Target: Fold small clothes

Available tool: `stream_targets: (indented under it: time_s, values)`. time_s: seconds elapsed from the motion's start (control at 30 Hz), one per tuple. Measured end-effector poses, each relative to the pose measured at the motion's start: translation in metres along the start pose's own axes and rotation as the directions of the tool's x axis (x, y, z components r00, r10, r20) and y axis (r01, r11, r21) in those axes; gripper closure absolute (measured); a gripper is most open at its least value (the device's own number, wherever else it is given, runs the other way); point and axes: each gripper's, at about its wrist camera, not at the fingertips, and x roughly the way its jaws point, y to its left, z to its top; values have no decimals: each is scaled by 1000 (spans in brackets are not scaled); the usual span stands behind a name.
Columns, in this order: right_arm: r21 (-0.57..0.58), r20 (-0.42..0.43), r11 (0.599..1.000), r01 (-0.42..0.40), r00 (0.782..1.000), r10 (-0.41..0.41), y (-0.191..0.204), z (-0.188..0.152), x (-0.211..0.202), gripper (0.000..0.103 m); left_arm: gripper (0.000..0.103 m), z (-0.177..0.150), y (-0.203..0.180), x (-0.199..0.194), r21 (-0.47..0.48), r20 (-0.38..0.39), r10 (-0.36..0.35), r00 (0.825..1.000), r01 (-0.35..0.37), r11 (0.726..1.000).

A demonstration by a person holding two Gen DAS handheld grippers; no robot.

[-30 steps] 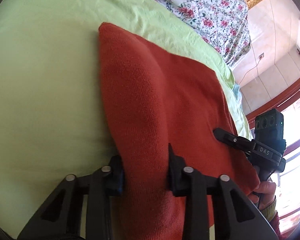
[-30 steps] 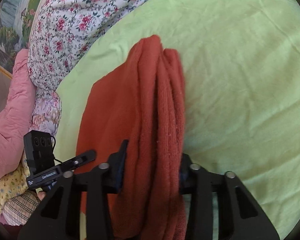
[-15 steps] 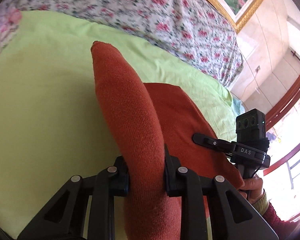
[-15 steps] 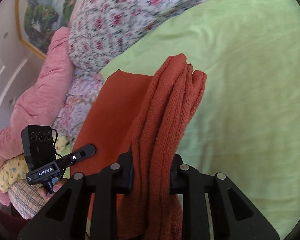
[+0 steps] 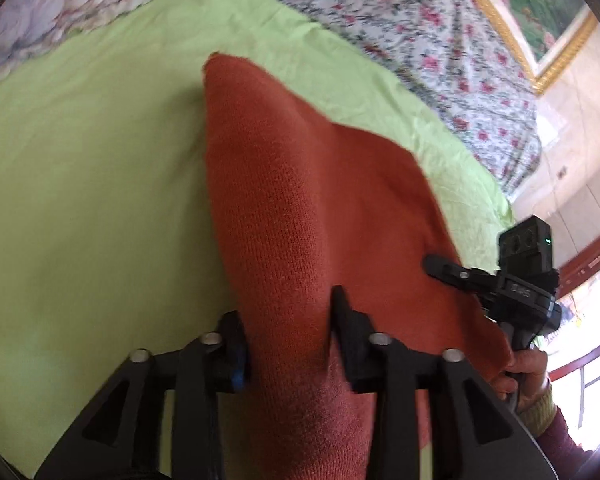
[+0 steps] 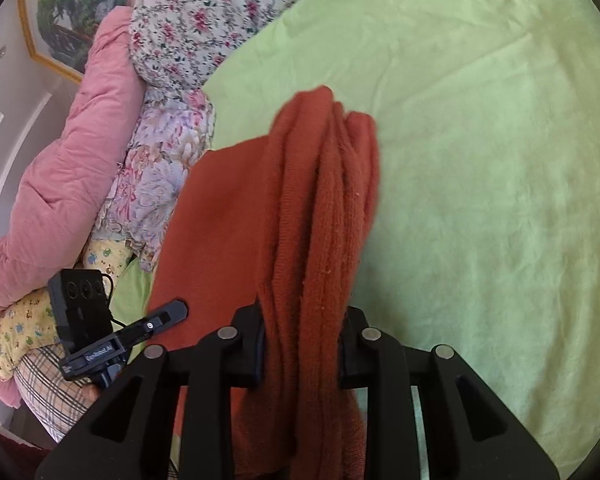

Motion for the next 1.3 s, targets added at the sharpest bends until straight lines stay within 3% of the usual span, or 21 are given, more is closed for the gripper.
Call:
stream_targets:
  time_s: [0.1,0.17,0.3,0.37,0.43,0.53,0.7,0.73,0.87,0.97,1.07,1.2,1.3]
  values:
    - [21,2,1000,20,1000,-20,-5,1,-7,61,47,-4,6,-7,-34,22,21,1000,-20,999]
    - [5,27,996,84,996,-85,-1,3,-19,53,47,-5,7,-17,-42,57,50,997,-48,998]
    - [-49,139,979,200,972,-192,19,15,-43,52,47,2,7,-33,-28,104,105,989,-103,994]
    - [-76,189,973,220,961,-203,28,23,-51,52,47,10,4,-35,-17,122,128,984,-127,992]
    - [-88,192,976,200,965,-181,34,32,-47,54,47,17,1,-33,-8,123,169,978,-169,986]
    - [-104,155,973,206,970,-189,38,43,-28,67,48,26,-5,-26,18,129,215,968,-219,976]
    - [-106,98,970,220,973,-210,30,50,0,77,53,33,-15,-9,58,112,213,971,-220,974]
    - [-113,91,968,224,973,-214,29,51,3,88,55,34,-17,-5,67,101,220,970,-228,971]
    - [-145,139,968,207,972,-187,37,59,-12,91,56,38,-24,2,108,96,242,966,-252,962]
    - [-132,169,966,223,965,-200,33,62,-23,92,56,37,-31,14,161,82,279,957,-289,944]
    - [-92,85,963,254,965,-247,11,60,-3,91,56,34,-36,18,189,87,310,947,-321,928]
    - [-32,82,975,221,973,-217,8,52,-16,79,56,25,-35,-4,190,78,280,957,-290,938]
    - [-56,116,976,209,973,-202,23,36,-43,77,56,3,-35,-32,207,91,249,964,-263,942]
